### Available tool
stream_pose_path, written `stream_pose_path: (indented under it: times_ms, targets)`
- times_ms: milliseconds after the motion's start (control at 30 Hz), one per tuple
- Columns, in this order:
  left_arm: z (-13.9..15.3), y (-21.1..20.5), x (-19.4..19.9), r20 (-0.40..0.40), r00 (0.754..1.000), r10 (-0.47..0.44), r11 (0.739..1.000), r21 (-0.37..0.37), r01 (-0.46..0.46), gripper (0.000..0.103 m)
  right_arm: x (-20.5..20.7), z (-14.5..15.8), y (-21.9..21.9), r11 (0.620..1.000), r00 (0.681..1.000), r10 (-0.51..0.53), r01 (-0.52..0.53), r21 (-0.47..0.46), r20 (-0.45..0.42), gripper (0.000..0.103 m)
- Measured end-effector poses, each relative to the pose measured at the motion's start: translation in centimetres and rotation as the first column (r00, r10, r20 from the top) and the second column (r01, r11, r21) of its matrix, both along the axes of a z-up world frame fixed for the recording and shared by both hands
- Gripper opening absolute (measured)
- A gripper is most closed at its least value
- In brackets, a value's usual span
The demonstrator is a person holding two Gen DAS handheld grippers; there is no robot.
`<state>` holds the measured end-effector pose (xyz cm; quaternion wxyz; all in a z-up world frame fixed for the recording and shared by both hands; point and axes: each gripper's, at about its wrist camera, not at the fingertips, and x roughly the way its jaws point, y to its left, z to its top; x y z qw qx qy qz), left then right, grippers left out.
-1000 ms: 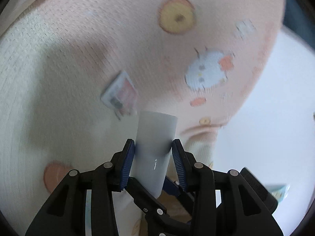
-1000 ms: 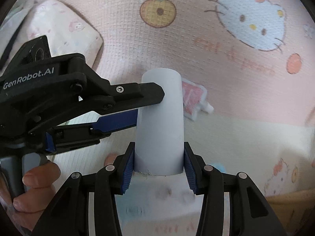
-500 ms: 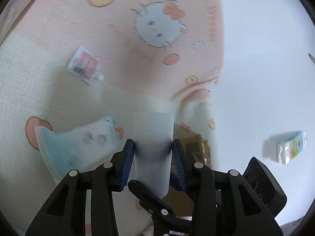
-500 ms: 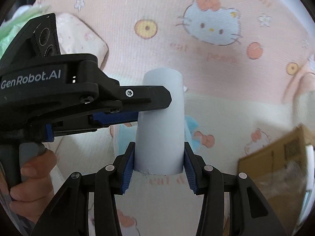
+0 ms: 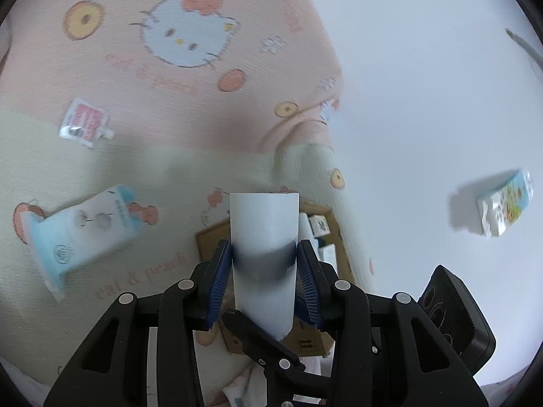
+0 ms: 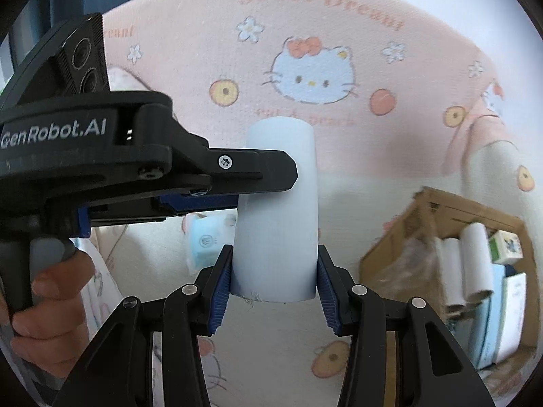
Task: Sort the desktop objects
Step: 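Lift the white roll upright with both grippers and carry it to the box, then lower the roll beside the other rolls in the box and open both grippers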
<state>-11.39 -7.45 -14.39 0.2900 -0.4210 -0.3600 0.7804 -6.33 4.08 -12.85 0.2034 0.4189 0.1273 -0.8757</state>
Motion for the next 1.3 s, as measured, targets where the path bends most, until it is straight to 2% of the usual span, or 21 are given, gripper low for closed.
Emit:
stream_pose_path:
  times_ms: [367,600,867,1067,1167,1300]
  targets:
    - [4.8,7.5,0.2,-0.074,0.991,-0.113,0.99,-0.097,0.106,0.044,1.9,3.0,6.5,0.992,0.99,-0.108,0.102,-0.072,-0.091,0.044]
    - [6.0,11.2,-0.8,-0.08,0.985,-0.153,0.982,-0.121,0.143,0.044,1.8,4.7,10.3,0.979,0.981,-0.167,0.153,-0.132,-0.102,0.044]
    - [6.3,15.1,-1.2,-0.06,0.975,-0.212,0.963,-0.182,0.199,0.044,1.8,4.5,13.2,0.973,0.974,-0.209,0.198,-0.122,-0.091,0.044]
    - [5.6,17.5,-3.1,0.001,0.972,-0.234,0.953,-0.196,0.229,0.045,0.6,3.9,15.3,0.968,0.974,-0.225,0.219,-0.122,-0.037,0.044]
    - [4.9,18.8,-4.6,0.037,0.968,-0.248,0.942,-0.225,0.25,0.045,-0.9,3.5,16.1,0.968,0.973,-0.229,0.231,-0.101,0.029,0.044]
    - [4.0,20.2,-7.1,0.095,0.962,-0.256,0.927,-0.259,0.272,0.045,-3.8,2.6,18.1,0.958,0.969,-0.217,0.235,-0.165,0.116,0.044]
